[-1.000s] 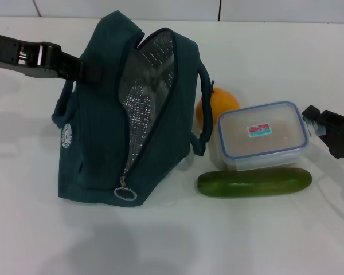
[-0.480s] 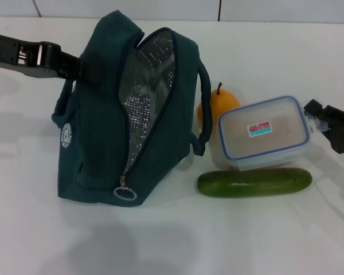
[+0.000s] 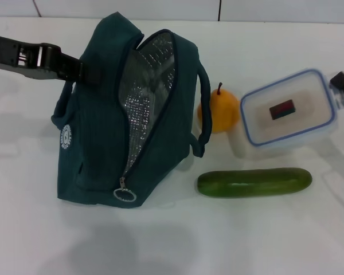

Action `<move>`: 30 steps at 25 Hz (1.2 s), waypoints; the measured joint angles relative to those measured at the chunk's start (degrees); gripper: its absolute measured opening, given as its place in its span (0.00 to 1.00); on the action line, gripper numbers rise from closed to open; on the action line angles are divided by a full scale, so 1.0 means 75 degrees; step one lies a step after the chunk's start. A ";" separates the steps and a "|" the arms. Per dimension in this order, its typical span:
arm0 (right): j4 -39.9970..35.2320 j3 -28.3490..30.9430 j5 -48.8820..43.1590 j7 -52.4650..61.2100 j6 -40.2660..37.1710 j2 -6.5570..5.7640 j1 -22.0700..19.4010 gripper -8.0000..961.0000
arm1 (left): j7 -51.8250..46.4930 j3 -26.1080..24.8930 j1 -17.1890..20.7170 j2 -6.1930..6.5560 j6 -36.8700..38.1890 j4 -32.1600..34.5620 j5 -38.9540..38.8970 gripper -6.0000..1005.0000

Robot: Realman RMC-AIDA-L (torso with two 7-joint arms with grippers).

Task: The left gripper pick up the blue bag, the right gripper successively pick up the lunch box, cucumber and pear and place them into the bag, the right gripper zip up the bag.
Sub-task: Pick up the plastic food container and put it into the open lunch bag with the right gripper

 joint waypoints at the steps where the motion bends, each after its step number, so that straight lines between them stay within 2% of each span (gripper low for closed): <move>1: -0.0021 0.0003 0.0042 0.0009 -0.0030 0.0000 -0.0009 0.13 | 0.0000 0.0000 -0.0003 0.0000 0.0000 -0.0001 0.0005 0.05; 10: -0.0061 -0.0001 0.0696 0.0221 -0.0562 0.0000 0.0004 0.14 | 0.0000 0.0000 -0.0006 -0.0022 -0.0008 -0.0013 0.0017 0.05; 17: -0.0506 -0.0003 0.0982 0.0549 -0.0923 0.0008 0.0219 0.15 | 0.0001 0.0000 -0.0006 -0.0110 -0.0019 -0.0018 0.0015 0.05; 30: -0.0588 -0.0015 0.1515 0.0908 -0.1137 0.0036 0.1553 0.17 | 0.0014 0.0010 0.0006 -0.0210 -0.0001 -0.0030 0.0023 0.05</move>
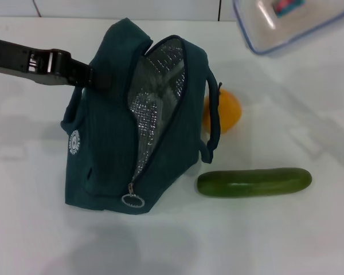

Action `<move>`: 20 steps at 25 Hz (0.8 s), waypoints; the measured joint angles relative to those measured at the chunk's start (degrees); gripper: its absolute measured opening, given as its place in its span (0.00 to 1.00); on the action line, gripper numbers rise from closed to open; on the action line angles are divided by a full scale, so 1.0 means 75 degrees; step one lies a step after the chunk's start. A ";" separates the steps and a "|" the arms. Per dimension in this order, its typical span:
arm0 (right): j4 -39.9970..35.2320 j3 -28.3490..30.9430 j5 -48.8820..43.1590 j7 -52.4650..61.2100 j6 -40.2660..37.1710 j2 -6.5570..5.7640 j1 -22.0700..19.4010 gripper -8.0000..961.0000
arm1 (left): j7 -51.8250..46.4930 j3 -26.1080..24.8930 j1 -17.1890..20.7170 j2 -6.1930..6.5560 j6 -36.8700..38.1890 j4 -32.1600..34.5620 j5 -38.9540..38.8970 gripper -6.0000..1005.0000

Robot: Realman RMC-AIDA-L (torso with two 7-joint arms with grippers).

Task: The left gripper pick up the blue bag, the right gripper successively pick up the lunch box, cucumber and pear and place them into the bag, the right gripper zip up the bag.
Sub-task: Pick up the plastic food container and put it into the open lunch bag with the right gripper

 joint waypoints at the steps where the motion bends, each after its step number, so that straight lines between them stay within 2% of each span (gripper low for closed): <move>1: -0.0004 0.0002 0.0001 0.0025 0.0015 0.0001 0.0143 0.17 | 0.0003 0.0003 -0.0001 -0.0001 0.0001 0.0000 0.0000 0.05; 6: 0.0081 -0.0053 0.0012 0.0129 0.0120 0.0001 0.0903 0.17 | 0.0009 0.0028 -0.0047 -0.0026 -0.0010 0.0000 -0.0042 0.05; 7: 0.0081 -0.0053 0.0012 0.0129 0.0120 0.0001 0.0903 0.17 | 0.0010 0.0043 -0.0066 -0.0042 -0.0020 -0.0001 -0.0047 0.05; 8: 0.0294 -0.0081 -0.0004 0.0142 0.0166 0.0000 0.1401 0.18 | 0.0010 0.0053 -0.0081 -0.0057 -0.0027 -0.0003 -0.0049 0.05; 12: 0.0459 -0.0177 -0.0078 0.0140 0.0257 0.0001 0.1900 0.18 | 0.0015 0.0058 -0.0127 -0.0096 -0.0040 -0.0011 -0.0059 0.05; 20: 0.0678 -0.0709 -0.0108 0.0125 0.0389 0.0000 0.2205 0.19 | 0.0027 0.0015 -0.0213 -0.0148 -0.0145 -0.0031 -0.0137 0.05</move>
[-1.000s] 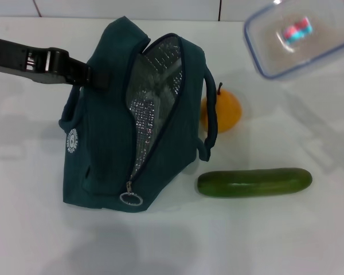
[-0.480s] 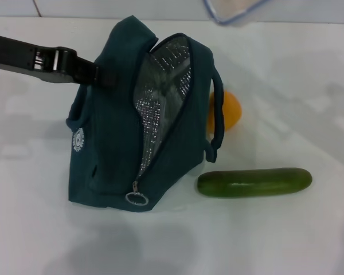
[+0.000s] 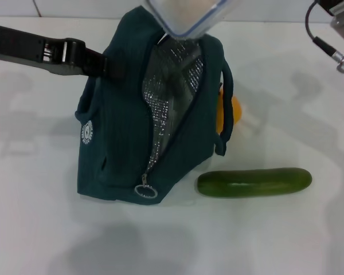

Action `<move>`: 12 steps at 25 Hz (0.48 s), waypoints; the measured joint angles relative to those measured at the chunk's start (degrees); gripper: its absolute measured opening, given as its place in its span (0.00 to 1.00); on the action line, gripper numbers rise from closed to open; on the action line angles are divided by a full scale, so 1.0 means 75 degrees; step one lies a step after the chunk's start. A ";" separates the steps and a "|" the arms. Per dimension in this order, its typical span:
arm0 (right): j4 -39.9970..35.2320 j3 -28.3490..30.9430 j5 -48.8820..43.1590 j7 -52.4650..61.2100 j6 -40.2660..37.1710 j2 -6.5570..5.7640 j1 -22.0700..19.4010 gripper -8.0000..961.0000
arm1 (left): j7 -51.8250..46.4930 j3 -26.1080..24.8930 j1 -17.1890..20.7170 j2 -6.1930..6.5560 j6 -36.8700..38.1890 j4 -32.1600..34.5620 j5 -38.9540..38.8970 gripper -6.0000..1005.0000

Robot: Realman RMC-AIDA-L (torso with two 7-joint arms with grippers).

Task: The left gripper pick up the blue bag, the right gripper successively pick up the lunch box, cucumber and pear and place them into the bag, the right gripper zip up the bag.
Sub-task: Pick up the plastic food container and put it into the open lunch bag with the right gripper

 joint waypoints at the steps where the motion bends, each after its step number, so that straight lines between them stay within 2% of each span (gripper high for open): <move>1: 0.0067 -0.0050 0.0000 -0.0015 0.0002 0.0000 -0.0002 0.19 | 0.0014 -0.0002 -0.0008 -0.0008 -0.0017 -0.0040 0.0000 0.05; 12: 0.0189 -0.1098 -0.0091 -0.0050 0.0096 0.0000 -0.0330 0.20 | 0.0159 -0.0013 -0.0092 0.0015 -0.0209 -0.0495 -0.0004 0.05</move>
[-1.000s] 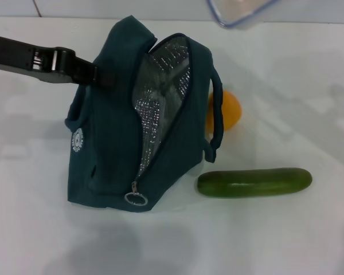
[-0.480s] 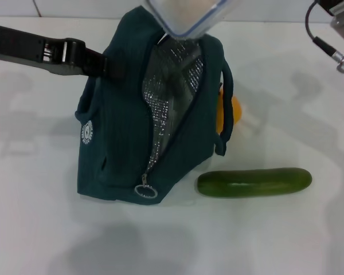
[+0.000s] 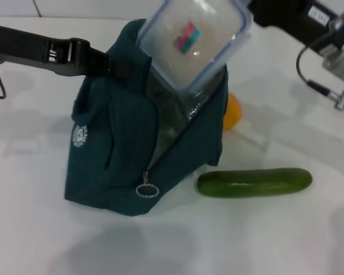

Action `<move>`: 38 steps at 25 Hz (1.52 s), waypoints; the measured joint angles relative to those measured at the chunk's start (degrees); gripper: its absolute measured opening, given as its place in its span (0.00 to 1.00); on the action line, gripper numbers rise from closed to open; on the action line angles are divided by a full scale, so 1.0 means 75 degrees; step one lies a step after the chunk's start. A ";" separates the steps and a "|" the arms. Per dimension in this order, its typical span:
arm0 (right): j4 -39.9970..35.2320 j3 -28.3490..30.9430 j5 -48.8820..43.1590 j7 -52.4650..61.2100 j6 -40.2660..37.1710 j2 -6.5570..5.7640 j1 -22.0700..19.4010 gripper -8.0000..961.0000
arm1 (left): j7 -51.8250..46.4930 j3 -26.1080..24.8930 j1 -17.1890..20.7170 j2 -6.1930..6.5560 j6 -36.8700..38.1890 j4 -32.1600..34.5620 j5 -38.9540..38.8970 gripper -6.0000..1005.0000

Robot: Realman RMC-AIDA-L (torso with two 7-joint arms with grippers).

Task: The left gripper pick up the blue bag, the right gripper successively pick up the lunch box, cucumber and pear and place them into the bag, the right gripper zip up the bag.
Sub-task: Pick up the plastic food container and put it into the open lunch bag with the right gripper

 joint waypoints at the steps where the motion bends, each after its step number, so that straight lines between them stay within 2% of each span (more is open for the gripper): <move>1: -0.0007 -0.0115 -0.0002 -0.0001 0.0044 0.0000 -0.0051 0.21 | 0.0000 0.0000 0.0000 0.0001 -0.0015 -0.0001 0.0000 0.05; 9: -0.0206 -0.0931 -0.0010 -0.0001 0.0464 0.0000 -0.0342 0.21 | 0.0077 0.0009 -0.0023 -0.0042 -0.0102 -0.0093 -0.0007 0.05; 15: -0.0948 -0.1930 0.0160 0.0052 0.1179 0.0000 -0.0551 0.22 | 0.0228 0.0042 -0.0006 -0.0141 -0.0103 -0.0368 0.0026 0.05; 17: -0.1243 -0.2588 0.0616 0.0068 0.1408 0.0000 -0.0652 0.22 | 0.0261 0.0043 0.0010 -0.0158 -0.0103 -0.0441 0.0035 0.04; 21: -0.2207 -0.4486 0.2041 0.0051 0.2161 0.0000 -0.1085 0.23 | 0.0291 0.0046 0.0044 -0.0183 -0.0103 -0.0470 0.0040 0.04; 23: -0.2439 -0.4872 0.2374 0.0009 0.2406 0.0000 -0.1221 0.23 | 0.0304 0.0048 0.0056 -0.0185 -0.0103 -0.0471 0.0040 0.04; 38: -0.2636 -0.4999 0.2450 -0.0332 0.2198 0.0000 -0.1331 0.25 | 0.0363 0.0033 0.0159 -0.0184 -0.0078 -0.0444 0.0017 0.04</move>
